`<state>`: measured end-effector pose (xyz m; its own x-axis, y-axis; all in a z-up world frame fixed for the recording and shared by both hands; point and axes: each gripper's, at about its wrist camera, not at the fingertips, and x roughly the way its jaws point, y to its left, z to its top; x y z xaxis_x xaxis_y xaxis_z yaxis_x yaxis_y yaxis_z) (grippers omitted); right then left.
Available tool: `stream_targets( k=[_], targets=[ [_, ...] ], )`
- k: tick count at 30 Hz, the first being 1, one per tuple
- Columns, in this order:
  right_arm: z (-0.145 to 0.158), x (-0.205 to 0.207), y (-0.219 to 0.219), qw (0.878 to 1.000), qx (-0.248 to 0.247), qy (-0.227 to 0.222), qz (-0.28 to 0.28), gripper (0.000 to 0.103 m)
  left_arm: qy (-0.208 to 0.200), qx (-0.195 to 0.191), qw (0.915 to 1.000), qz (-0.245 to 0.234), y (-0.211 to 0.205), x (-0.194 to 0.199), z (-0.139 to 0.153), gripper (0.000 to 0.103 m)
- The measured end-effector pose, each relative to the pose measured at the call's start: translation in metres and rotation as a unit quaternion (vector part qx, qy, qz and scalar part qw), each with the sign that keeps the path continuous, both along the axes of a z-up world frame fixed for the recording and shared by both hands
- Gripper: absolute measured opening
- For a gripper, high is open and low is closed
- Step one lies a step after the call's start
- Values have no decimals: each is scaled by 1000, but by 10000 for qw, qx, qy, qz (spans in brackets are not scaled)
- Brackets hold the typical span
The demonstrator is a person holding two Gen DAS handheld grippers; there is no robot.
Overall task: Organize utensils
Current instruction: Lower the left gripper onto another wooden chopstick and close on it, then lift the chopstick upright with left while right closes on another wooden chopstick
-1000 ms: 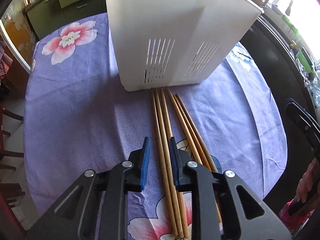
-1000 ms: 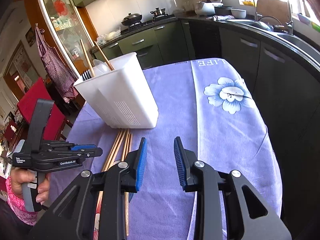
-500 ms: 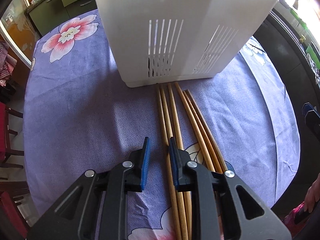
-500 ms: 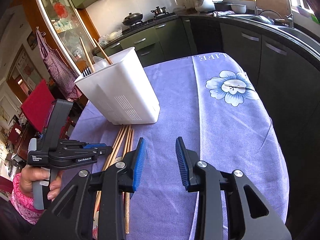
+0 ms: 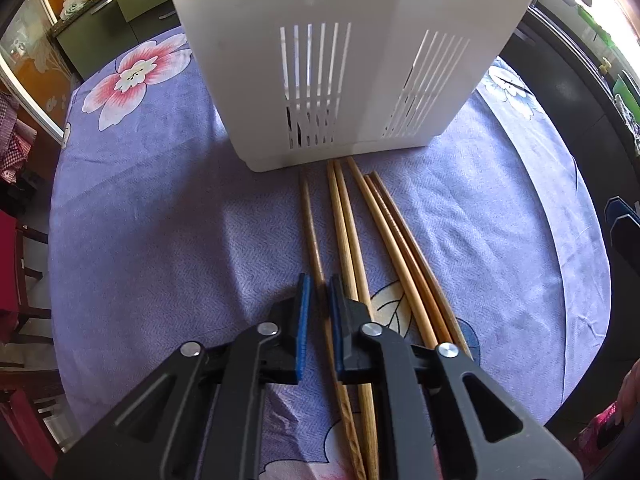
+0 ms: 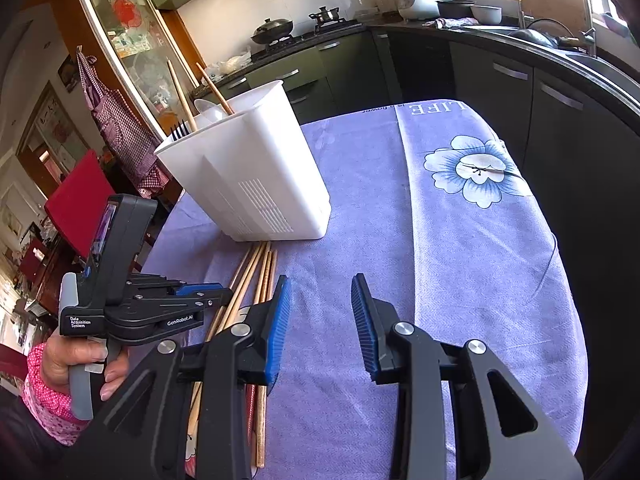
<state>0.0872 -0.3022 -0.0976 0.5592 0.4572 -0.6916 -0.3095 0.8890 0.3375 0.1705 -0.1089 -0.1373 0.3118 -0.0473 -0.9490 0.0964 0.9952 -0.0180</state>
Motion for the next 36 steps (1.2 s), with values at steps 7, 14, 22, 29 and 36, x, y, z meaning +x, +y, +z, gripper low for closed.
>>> stream_targets(
  k=[7, 14, 22, 29, 36],
  targets=[
    [-4, 4, 10, 9999, -123, 74, 88, 35, -116, 17, 9999, 90, 15, -5, 2, 7],
    [-16, 15, 38, 9976, -465, 242, 450, 35, -215, -52, 9995, 245, 41, -13, 5, 6],
    [-40, 32, 85, 9894, -1031, 429, 926, 35, -586, -283, 9969, 433, 69, -30, 21, 6],
    [-60, 42, 108, 9821, -1493, 471, 1047, 35, -1275, -400, 9897, 521, 82, -59, 55, 6],
    [-66, 44, 115, 9778, -1816, 433, 955, 35, -1776, -423, 9822, 446, 87, -87, 79, 6]
  ],
)
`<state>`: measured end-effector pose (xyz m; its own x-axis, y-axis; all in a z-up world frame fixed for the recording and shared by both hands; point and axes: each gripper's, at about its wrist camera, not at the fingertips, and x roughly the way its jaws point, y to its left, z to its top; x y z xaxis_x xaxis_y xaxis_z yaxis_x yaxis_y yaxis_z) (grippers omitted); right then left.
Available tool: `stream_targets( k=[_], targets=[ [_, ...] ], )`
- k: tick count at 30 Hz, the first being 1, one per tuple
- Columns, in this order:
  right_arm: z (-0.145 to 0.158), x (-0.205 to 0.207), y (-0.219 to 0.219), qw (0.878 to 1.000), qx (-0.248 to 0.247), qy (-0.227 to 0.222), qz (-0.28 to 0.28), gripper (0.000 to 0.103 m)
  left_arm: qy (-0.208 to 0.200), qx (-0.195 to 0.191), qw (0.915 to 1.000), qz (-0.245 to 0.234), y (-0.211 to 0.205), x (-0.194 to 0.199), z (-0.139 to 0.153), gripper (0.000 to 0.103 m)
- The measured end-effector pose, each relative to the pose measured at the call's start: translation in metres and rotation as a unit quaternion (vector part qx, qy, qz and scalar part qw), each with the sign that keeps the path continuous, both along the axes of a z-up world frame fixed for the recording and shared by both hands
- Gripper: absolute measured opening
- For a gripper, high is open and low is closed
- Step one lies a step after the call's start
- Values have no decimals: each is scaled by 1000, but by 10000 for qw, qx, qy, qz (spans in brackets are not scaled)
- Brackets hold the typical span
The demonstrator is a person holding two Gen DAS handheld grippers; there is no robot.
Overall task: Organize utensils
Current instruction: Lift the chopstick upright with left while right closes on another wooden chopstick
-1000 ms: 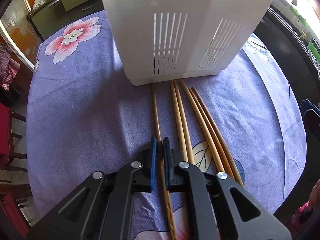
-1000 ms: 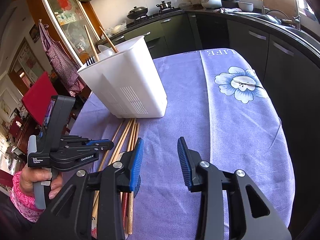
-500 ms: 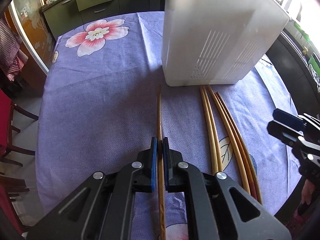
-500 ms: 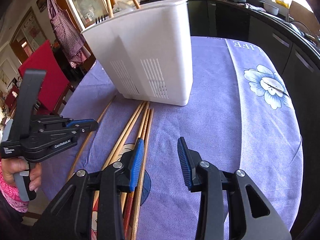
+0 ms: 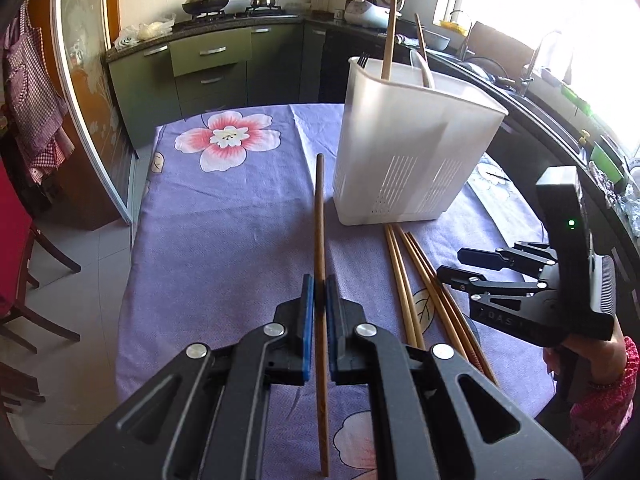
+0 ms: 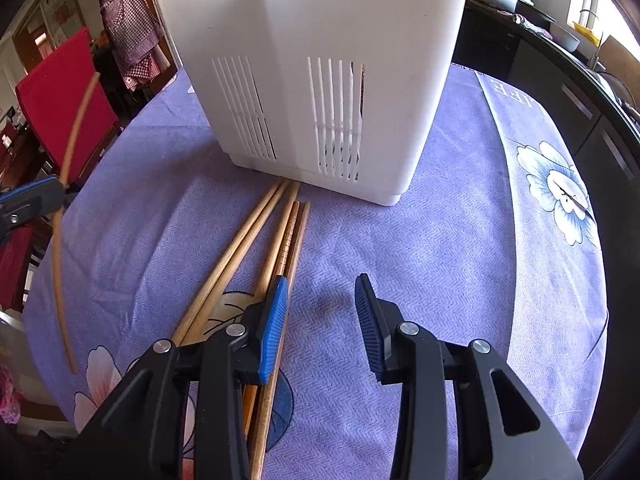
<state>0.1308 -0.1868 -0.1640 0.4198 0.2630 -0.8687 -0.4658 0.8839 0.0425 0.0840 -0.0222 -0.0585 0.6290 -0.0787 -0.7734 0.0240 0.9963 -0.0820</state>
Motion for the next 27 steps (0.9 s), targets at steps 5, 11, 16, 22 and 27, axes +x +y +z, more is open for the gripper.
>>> stream_targets(
  k=[5, 11, 16, 22, 27],
  targets=[
    [0, -4, 11, 9998, -193, -45, 38, 35, -124, -46, 9999, -28, 2, -10, 7, 6],
    [2, -1, 20, 9991, -406, -69, 28, 35, -121, -36, 9999, -50, 3, -13, 7, 6],
    [1, -4, 21, 9990, -420, 17, 133, 34, -121, -45, 9999, -68, 4, -14, 7, 6],
    [-3, 1, 27, 9990, -418, 82, 145, 33, -129, -59, 9999, -83, 3, -15, 7, 6],
    [-3, 5, 29, 9991, -234, 290, 181, 18, -145, -51, 9998, -101, 3, -16, 9, 6]
  ],
)
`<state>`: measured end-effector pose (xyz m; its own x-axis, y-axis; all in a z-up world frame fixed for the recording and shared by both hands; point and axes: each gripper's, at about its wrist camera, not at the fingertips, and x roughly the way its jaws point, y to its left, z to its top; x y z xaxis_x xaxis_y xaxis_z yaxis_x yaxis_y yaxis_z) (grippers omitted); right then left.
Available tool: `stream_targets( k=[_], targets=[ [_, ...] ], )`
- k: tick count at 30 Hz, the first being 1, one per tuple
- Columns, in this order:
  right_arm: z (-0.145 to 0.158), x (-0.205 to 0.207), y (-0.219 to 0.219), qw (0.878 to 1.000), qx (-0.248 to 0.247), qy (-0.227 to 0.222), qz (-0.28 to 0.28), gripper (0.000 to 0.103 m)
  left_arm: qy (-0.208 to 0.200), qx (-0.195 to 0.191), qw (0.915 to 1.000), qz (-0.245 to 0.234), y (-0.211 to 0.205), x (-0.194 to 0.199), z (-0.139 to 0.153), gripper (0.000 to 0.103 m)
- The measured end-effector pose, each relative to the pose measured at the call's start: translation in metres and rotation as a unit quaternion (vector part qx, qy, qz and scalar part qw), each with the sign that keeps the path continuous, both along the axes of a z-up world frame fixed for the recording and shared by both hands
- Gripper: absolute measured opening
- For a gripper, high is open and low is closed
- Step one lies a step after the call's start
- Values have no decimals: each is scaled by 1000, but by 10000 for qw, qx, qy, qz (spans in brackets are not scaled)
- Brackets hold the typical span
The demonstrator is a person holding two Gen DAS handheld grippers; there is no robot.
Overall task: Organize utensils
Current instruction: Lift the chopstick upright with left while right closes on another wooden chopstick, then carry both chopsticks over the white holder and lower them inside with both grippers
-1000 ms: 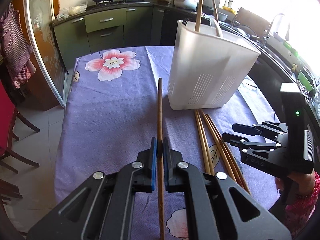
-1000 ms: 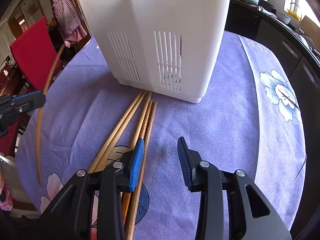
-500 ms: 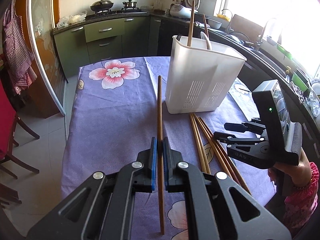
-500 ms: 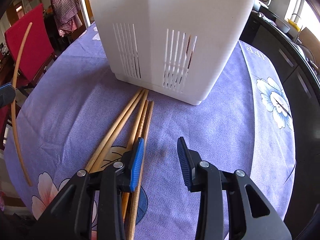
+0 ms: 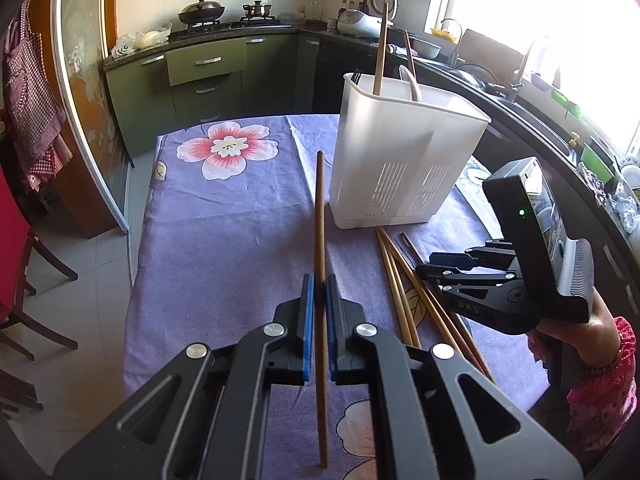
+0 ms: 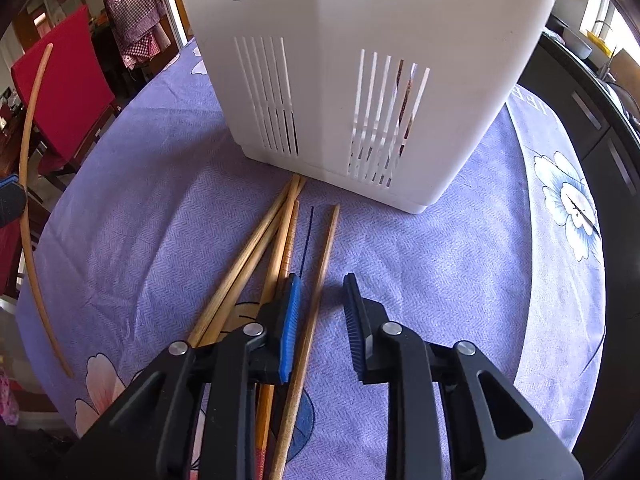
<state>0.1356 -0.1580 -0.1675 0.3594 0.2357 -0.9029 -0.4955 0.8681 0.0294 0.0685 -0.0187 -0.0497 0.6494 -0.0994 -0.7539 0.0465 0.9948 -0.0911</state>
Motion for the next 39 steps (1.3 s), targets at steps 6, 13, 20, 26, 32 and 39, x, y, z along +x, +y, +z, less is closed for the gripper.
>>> stream_targets(
  k=[6, 13, 20, 26, 32, 39],
  targets=[
    [0, 5, -3, 9999, -24, 84, -76, 8, -7, 10, 10000, -22, 0, -1, 1, 6],
    [3, -4, -11, 9996, 105, -33, -242, 6, -40, 15, 10000, -17, 1, -2, 4, 6],
    [44, -19, -47, 9960, 735, -393, -334, 6, -103, 26, 9999, -32, 0, -4, 11, 6],
    [86, -51, -80, 9860, 1334, -898, -447, 6, -183, 22, 9998, -81, -3, -9, 20, 6],
    [114, -77, -100, 9764, 1697, -1233, -520, 6, -283, 59, 9995, -115, -6, -15, 32, 6],
    [128, -97, -115, 9694, 1899, -1470, -507, 6, -392, 134, 9990, -168, -12, -22, 43, 6]
  ],
)
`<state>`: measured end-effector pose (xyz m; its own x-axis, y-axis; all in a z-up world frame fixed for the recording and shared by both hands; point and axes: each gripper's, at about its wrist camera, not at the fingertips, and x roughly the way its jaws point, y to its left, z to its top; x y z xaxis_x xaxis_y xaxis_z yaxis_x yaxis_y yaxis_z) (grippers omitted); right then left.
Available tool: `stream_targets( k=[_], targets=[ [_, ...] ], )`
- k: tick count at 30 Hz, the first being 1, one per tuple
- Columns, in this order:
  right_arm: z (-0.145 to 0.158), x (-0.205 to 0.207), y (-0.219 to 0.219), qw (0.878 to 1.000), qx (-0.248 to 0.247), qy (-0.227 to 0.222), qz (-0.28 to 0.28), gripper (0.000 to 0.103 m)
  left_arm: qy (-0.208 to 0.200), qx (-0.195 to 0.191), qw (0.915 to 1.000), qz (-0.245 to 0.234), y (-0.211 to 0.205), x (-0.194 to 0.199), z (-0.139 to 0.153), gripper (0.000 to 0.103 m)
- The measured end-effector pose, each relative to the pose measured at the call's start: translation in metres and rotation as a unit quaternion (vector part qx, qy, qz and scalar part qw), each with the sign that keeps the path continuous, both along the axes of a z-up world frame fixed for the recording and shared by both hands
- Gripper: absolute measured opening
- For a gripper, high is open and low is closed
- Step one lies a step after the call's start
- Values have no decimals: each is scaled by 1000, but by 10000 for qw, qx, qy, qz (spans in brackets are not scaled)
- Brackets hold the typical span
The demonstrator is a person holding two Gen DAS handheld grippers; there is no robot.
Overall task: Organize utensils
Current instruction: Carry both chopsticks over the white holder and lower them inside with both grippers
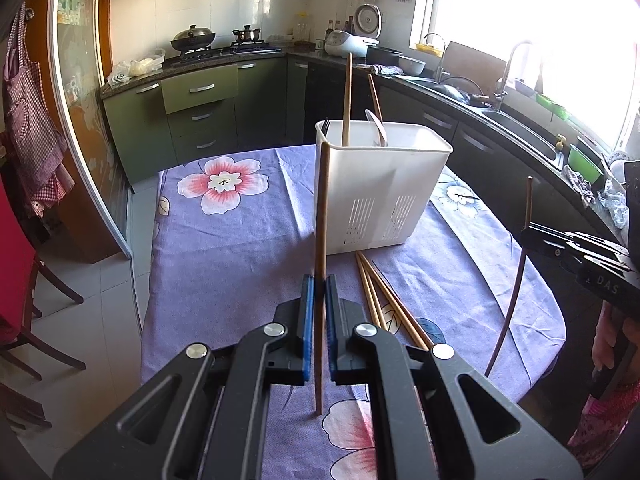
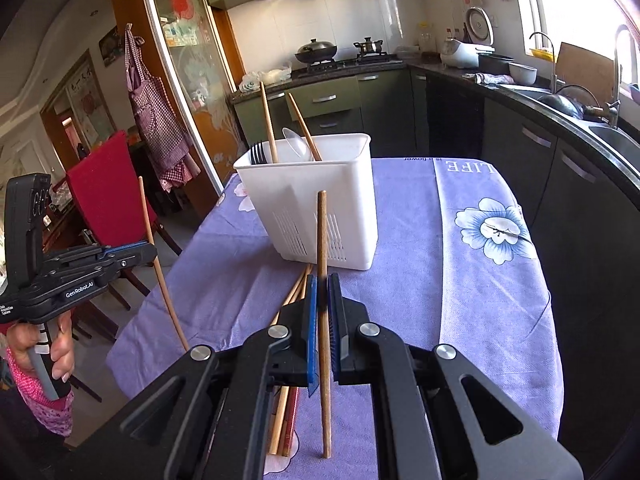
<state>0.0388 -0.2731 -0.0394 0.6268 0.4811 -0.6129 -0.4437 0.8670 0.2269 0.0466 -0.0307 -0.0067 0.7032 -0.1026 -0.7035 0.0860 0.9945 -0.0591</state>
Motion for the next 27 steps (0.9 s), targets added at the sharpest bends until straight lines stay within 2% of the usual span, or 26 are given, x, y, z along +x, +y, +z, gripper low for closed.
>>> stream_targets(
  k=[18, 22, 27],
  targets=[
    [26, 1, -2, 9990, 243, -370, -10, 6, -195, -106, 9993, -285, -15, 9, 28, 6],
    [40, 9, 1, 9985, 273, -485, 4, 6, -269, -128, 9989, -374, -20, 19, 42, 6],
    [73, 19, 5, 9972, 343, -666, 75, 6, -437, -137, 9974, -558, -31, 32, 72, 6]
  ],
)
